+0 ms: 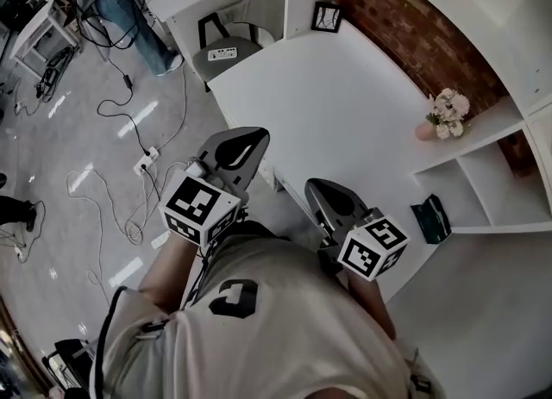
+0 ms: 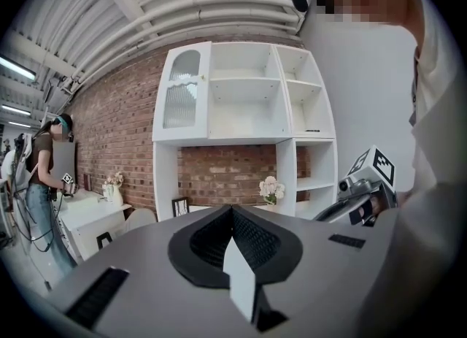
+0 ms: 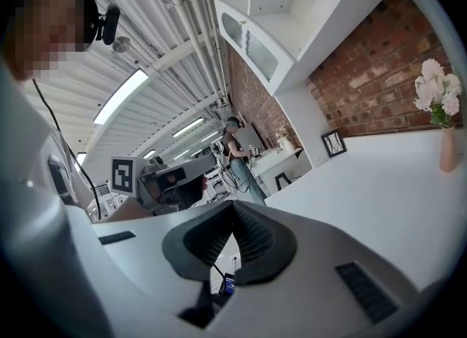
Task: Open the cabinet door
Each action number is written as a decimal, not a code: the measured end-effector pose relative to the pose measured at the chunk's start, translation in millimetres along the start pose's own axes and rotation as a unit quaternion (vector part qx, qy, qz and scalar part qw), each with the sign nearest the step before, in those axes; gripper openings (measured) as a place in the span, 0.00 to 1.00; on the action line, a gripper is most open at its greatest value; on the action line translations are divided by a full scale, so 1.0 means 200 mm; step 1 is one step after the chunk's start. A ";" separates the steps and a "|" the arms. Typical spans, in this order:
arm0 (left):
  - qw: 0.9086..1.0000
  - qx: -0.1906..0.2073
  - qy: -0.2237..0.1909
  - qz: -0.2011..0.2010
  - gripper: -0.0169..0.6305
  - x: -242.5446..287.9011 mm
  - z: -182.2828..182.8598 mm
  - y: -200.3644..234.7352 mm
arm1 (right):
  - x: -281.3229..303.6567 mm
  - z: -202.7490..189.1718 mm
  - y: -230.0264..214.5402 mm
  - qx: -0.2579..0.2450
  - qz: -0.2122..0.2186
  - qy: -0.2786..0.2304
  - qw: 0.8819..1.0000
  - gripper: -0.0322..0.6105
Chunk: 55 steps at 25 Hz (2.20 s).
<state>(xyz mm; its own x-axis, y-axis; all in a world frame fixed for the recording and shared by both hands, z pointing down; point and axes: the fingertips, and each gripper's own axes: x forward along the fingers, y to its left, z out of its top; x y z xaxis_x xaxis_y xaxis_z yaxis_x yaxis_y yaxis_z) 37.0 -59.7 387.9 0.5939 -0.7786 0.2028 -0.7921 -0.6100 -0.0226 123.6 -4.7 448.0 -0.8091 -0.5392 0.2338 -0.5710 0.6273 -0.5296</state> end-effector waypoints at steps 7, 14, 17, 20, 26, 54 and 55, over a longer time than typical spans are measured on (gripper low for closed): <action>1.000 0.019 0.006 0.004 0.05 0.06 0.03 -0.01 | -0.02 0.02 -0.06 0.012 -0.006 -0.009 1.000 0.08; 1.000 0.007 0.008 -0.024 0.05 0.12 -0.03 0.00 | 0.03 -0.01 -0.10 0.019 -0.020 0.000 1.000 0.08; 0.999 0.007 0.004 -0.038 0.05 0.17 -0.04 0.04 | 0.05 0.01 -0.13 0.020 -0.038 -0.007 0.999 0.08; 0.999 0.008 -0.007 -0.049 0.05 0.22 -0.01 0.12 | 0.12 0.05 -0.17 0.021 -0.053 -0.016 0.998 0.08; 0.997 -0.021 -0.009 -0.068 0.05 0.26 -0.04 0.31 | 0.37 0.08 -0.15 0.005 -0.057 0.008 0.998 0.08; 0.988 -0.051 -0.040 -0.140 0.05 0.47 0.01 0.93 | 0.96 0.25 -0.25 0.003 -0.108 0.041 0.993 0.08; 0.988 -0.048 -0.041 -0.140 0.05 0.48 0.02 0.91 | 0.95 0.26 -0.26 0.000 -0.104 0.040 0.994 0.08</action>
<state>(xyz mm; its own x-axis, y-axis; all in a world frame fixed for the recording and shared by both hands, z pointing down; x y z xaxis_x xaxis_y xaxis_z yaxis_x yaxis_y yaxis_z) -50.0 -245.4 398.6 0.7977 -0.5935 0.1074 -0.6029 -0.7892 0.1168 6.3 -168.2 477.4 -0.6819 -0.6105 0.4029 -0.7272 0.5069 -0.4628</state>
